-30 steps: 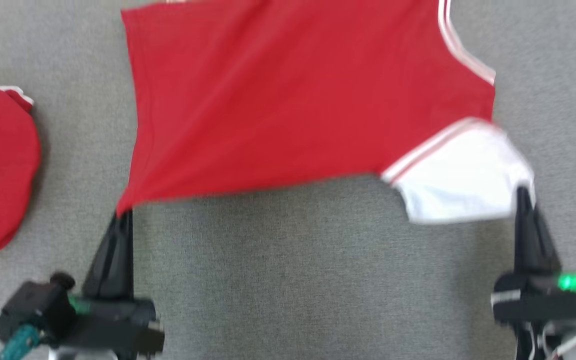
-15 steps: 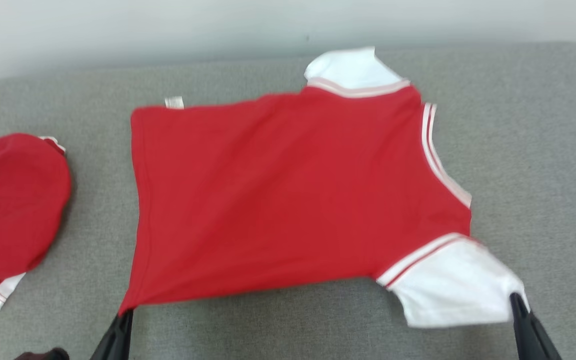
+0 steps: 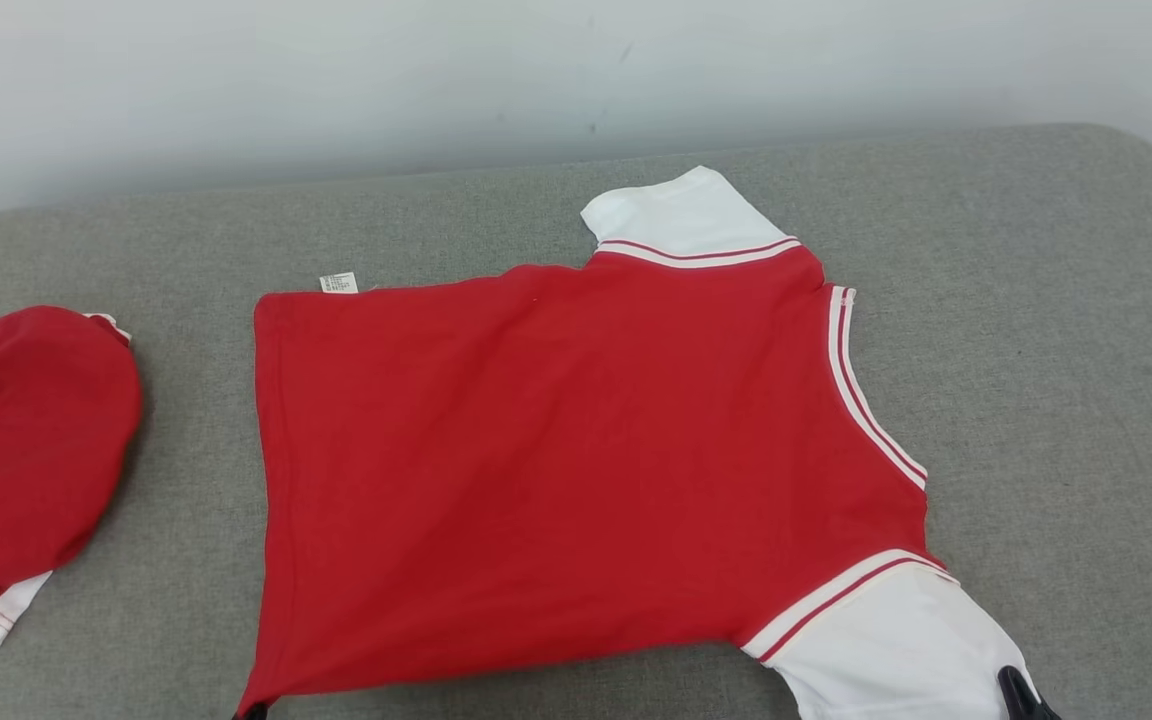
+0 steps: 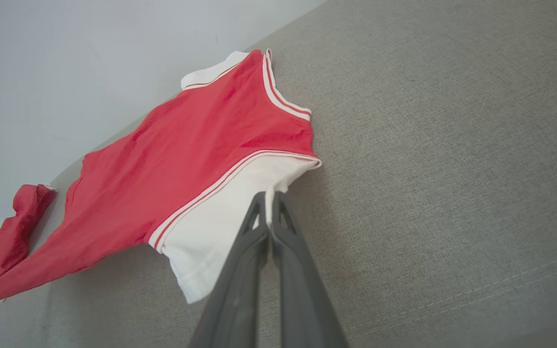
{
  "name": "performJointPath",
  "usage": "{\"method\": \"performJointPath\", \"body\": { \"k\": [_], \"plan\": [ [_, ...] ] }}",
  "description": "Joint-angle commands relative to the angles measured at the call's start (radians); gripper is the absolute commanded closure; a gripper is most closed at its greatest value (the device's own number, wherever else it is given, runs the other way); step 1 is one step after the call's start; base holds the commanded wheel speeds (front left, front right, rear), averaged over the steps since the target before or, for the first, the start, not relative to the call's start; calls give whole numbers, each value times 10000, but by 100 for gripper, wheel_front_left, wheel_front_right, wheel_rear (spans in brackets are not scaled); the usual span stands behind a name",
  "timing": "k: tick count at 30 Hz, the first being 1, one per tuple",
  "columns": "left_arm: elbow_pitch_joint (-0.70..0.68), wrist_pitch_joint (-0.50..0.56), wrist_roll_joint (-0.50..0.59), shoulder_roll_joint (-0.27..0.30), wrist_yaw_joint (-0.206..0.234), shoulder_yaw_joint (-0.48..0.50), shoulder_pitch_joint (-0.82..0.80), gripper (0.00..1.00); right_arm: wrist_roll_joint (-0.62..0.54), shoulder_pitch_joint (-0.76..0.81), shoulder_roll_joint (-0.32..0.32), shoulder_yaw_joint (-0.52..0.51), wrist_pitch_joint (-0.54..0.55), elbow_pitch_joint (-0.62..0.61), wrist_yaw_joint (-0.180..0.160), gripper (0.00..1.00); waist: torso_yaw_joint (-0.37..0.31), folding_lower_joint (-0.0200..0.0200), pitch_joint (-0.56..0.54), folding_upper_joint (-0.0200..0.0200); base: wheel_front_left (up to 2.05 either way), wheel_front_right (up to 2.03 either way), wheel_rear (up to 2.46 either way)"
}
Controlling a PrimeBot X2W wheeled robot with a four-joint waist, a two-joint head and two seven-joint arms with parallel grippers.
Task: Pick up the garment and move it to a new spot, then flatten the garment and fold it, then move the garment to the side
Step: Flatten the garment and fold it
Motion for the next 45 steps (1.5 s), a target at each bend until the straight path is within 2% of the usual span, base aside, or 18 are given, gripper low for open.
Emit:
{"method": "performJointPath", "body": {
  "k": [1, 6, 18, 23, 28, 37, 45],
  "plan": [
    [-6, 26, -116, 22, -79, -26, -59, 100, -67, -174, 36, -46, -9, 40, 1, 100, 13, -1, 6, 1, 0, 0, 0],
    [174, 168, -359, -12, -302, -156, -367, 100, -25, -716, 52, 33, 42, 240, 1, 100, 45, -1, 22, 1, 0, 0, 0],
    [531, 360, -1264, -324, -931, -129, -1585, 100, 90, -2774, -507, -43, -189, 1019, 1, 100, 194, -1, 497, 1, 0, 0, 0],
    [953, 461, -1984, -485, -1418, 41, -2346, 100, 331, -3934, -880, 213, -382, 1841, 1, 100, 154, -1, 848, 1, 0, 0, 0],
    [1498, 585, -2267, -483, -1694, 117, -3193, 100, 487, -5197, -1284, 354, -684, 2779, 1, 100, 150, -1, 1259, 1, 0, 0, 0],
    [2498, 694, -2359, -635, -1920, 102, -4550, 100, 874, -7259, -1821, 995, -993, 4430, 1, 100, 185, -1, 2035, 1, 0, 0, 0],
    [3098, 562, -2291, -784, -1884, 76, -5079, 100, 1244, -8520, -2360, 1732, -1278, 5916, 1, 100, 294, -1, 2518, 1, 0, 0, 0]
  ]
}}
